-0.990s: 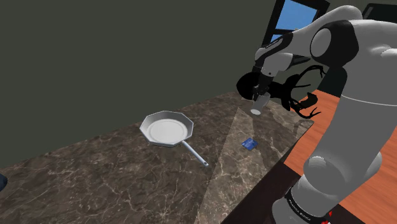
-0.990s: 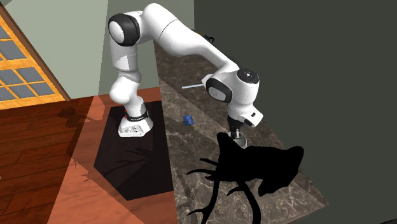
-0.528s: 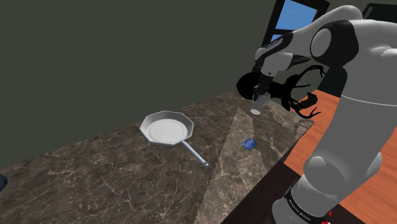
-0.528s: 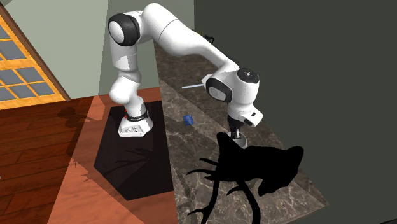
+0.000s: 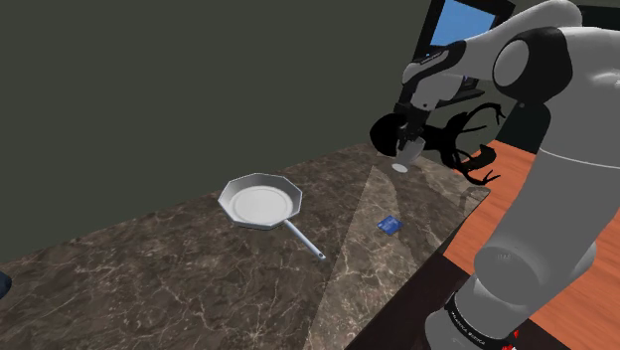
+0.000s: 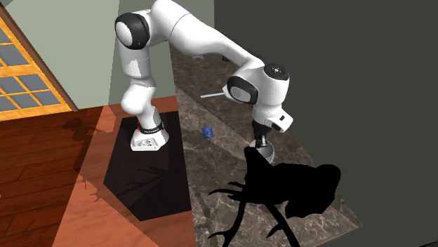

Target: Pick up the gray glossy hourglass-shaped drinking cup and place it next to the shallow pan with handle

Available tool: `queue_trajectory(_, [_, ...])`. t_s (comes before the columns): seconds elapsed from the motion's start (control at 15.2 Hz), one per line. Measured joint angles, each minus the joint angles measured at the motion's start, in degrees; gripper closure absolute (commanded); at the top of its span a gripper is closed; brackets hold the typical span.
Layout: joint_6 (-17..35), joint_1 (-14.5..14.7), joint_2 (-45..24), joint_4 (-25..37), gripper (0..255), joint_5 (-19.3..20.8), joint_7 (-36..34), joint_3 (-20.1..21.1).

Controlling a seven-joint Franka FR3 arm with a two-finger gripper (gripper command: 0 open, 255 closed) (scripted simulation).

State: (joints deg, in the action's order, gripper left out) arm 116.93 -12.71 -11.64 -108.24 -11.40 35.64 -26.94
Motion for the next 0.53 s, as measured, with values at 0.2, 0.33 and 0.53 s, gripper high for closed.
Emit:
queue_trajectory(0.2, [-2.11, 0.05, 0.63, 1.62, 255, 0.50, -0.51, -0.13])
queue_trajectory(0.33, [-3.54, 0.08, 1.12, 2.62, 255, 0.85, -0.79, -0.20])
queue_trajectory(0.53, [-5.70, 0.05, 1.90, 4.14, 255, 1.36, -1.13, -0.38])
